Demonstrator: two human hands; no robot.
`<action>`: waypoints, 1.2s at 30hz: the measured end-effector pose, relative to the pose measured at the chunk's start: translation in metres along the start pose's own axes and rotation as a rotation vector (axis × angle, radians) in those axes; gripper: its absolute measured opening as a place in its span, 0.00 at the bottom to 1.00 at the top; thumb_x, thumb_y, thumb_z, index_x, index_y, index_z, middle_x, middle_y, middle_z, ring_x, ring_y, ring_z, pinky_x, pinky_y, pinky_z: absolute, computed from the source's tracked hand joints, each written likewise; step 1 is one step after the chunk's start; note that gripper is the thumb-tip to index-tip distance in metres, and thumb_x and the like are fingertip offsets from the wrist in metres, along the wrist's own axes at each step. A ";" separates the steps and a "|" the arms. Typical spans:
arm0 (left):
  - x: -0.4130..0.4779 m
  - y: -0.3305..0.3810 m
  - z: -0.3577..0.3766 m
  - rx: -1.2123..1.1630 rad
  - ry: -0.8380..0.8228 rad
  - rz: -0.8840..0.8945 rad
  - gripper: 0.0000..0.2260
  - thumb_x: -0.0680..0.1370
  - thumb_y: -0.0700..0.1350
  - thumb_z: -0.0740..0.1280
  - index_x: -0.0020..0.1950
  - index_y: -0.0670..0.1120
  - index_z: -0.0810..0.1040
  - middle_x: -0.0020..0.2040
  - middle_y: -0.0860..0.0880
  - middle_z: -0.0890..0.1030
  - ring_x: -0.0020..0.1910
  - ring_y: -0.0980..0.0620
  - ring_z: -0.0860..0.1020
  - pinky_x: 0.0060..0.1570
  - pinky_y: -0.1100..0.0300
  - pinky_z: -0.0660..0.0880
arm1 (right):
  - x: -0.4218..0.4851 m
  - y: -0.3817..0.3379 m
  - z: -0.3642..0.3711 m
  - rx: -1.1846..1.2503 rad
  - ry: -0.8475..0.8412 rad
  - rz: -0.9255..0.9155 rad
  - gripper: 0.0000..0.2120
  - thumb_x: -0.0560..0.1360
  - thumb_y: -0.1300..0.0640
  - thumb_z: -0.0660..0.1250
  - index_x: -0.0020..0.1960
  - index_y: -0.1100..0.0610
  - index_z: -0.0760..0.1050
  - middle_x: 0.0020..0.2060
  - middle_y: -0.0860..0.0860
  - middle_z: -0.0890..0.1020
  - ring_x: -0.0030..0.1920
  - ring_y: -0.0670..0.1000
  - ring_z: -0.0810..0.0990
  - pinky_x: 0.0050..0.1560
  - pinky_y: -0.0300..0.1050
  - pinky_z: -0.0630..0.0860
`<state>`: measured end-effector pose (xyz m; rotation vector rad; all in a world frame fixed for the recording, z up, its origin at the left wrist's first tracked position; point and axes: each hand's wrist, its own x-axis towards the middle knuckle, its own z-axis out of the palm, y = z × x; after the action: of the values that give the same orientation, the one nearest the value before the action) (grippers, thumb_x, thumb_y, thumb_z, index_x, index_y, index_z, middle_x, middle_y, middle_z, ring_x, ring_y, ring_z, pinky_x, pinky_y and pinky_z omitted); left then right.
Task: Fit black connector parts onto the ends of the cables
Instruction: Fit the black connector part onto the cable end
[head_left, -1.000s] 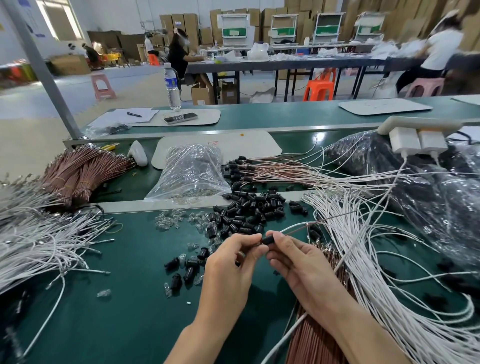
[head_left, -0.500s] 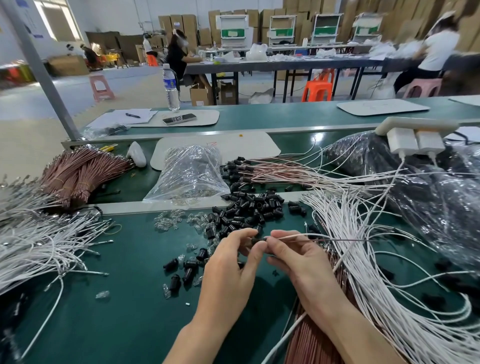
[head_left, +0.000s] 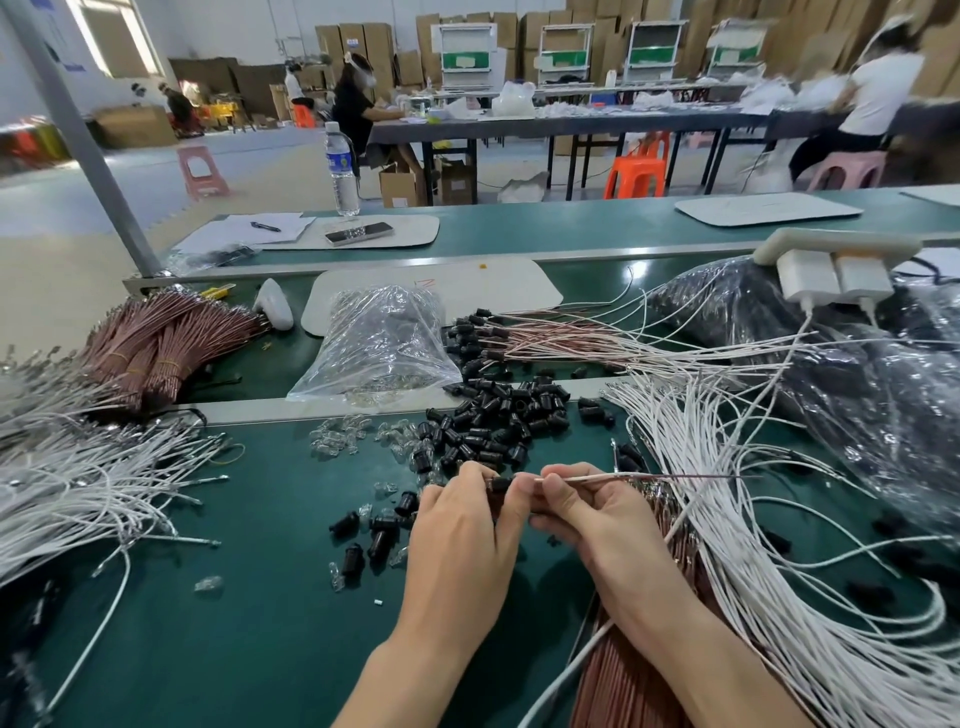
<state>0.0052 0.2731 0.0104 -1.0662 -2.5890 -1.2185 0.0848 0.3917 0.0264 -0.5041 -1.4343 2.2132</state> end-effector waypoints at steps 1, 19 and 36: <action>0.000 0.000 0.000 0.009 -0.008 0.002 0.22 0.80 0.68 0.47 0.47 0.53 0.70 0.40 0.59 0.76 0.45 0.54 0.70 0.45 0.60 0.66 | 0.000 0.000 -0.001 -0.001 -0.012 -0.001 0.11 0.71 0.56 0.70 0.50 0.62 0.80 0.45 0.57 0.88 0.47 0.53 0.87 0.43 0.38 0.81; 0.002 0.002 0.003 0.055 0.155 0.062 0.20 0.83 0.65 0.45 0.47 0.54 0.68 0.39 0.61 0.75 0.44 0.62 0.69 0.52 0.62 0.64 | -0.003 -0.002 -0.004 0.076 -0.108 0.012 0.10 0.75 0.58 0.69 0.52 0.63 0.78 0.52 0.62 0.86 0.54 0.59 0.86 0.47 0.41 0.82; 0.006 -0.003 -0.069 -0.843 0.447 -0.178 0.08 0.79 0.49 0.65 0.55 0.48 0.76 0.41 0.53 0.84 0.41 0.58 0.81 0.45 0.67 0.79 | -0.009 -0.046 -0.010 0.053 0.025 -0.129 0.11 0.70 0.54 0.73 0.50 0.56 0.87 0.49 0.60 0.87 0.45 0.52 0.86 0.43 0.38 0.82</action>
<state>-0.0157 0.2263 0.0576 -0.5142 -1.8571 -2.3655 0.1058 0.4106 0.0647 -0.4079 -1.3526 2.1299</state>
